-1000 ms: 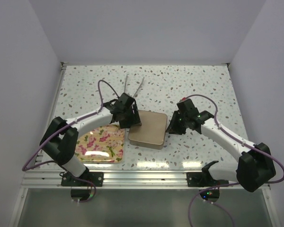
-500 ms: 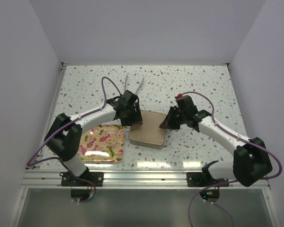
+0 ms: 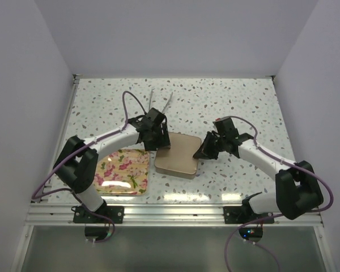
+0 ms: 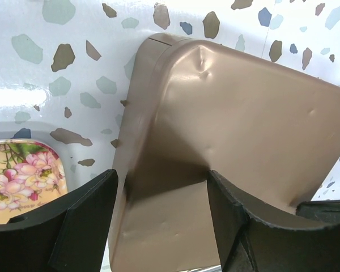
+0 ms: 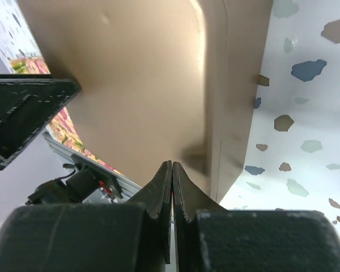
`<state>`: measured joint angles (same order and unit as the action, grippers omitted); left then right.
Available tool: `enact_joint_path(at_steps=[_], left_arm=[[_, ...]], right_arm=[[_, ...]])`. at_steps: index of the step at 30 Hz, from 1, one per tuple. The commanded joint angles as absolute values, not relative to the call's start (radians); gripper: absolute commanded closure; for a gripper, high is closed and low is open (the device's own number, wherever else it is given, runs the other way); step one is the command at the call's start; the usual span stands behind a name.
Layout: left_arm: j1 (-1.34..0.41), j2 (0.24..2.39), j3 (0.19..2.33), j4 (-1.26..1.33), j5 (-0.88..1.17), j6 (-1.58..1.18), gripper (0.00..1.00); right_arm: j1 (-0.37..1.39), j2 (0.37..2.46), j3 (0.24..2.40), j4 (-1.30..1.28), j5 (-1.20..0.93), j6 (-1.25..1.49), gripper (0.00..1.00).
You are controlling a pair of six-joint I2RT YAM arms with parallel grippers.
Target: Pack the cookies
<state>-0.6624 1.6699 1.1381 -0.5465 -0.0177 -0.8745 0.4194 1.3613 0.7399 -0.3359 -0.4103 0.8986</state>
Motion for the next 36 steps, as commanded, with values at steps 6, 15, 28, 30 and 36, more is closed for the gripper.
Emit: enact_joint_path(at_steps=[6,15,28,30,36], left_arm=[[-0.635,1.589,1.221,-0.615,-0.080,-0.833,0.23],[-0.460,1.395,1.216,-0.699,-0.110,-0.732,0.14],[-0.374,0.947,0.924,-0.308,-0.543,-0.483,0.00],[-0.373,0.858,0.833,-0.209,-0.638,-0.463,0.00],[-0.364,0.778,0.505,0.090,-0.778,-0.299,0.00]], right_arm=[[0.417,1.255,1.044,-0.583,-0.308,0.795,0.94],[0.419,1.194,1.347,-0.758,-0.253,0.678,0.42],[0.419,0.987,1.269,-0.761,-0.325,0.630,0.24],[0.419,0.968,1.266,-0.767,-0.330,0.626,0.23],[0.419,0.930,1.278,-0.834,-0.298,0.578,0.19]])
